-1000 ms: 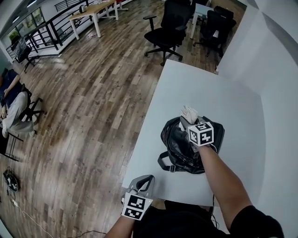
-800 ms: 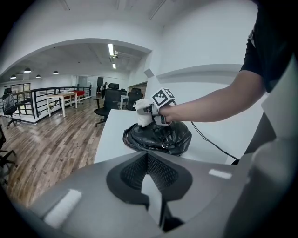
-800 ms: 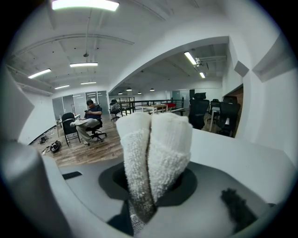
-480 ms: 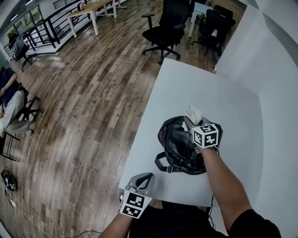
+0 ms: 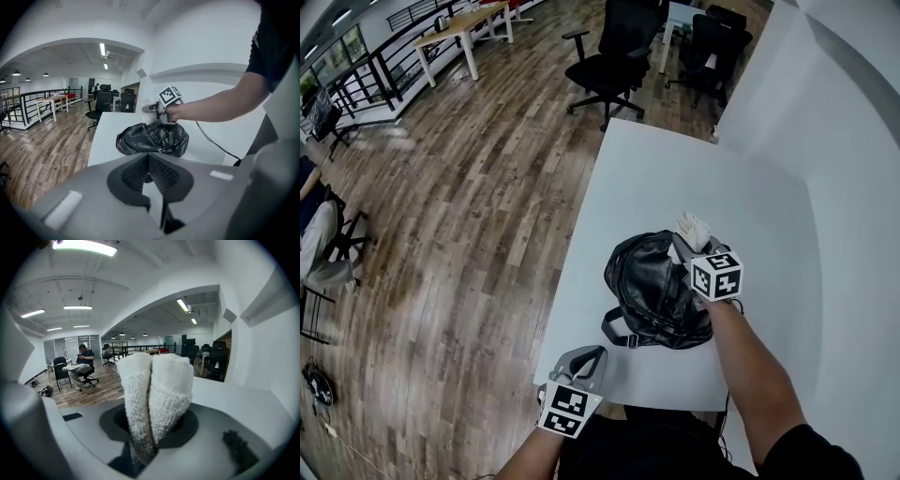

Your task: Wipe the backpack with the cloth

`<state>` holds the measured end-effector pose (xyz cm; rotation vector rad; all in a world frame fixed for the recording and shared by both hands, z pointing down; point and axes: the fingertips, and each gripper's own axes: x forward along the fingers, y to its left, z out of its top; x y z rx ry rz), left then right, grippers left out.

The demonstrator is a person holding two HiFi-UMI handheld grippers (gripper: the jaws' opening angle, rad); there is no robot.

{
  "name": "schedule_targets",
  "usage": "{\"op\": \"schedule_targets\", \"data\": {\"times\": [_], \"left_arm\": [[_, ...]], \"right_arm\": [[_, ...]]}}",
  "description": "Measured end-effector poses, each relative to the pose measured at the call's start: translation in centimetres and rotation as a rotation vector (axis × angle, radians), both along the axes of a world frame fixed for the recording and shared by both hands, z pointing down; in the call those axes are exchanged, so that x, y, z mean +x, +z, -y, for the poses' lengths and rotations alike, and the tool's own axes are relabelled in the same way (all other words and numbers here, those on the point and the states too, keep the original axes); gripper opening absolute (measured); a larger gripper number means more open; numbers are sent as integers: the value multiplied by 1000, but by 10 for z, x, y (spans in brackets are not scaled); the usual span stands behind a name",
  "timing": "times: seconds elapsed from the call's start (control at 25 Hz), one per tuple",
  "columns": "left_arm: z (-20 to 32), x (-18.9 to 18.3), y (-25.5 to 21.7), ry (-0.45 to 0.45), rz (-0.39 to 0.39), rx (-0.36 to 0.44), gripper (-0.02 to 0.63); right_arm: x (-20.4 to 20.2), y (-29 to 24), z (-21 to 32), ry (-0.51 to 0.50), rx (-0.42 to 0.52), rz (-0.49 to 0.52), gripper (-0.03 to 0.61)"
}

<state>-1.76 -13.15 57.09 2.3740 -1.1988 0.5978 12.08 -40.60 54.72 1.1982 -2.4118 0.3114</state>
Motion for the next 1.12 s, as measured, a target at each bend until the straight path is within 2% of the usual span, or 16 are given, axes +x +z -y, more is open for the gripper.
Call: {"op": "schedule_targets", "data": {"times": [0.48, 1.12], "left_arm": [[7, 17, -6, 58, -1, 9, 6], [5, 36, -11, 111, -8, 24, 6]], "right_arm": [[58, -30, -7, 95, 48, 15, 101], [114, -62, -26, 189, 105, 33, 101]]}}
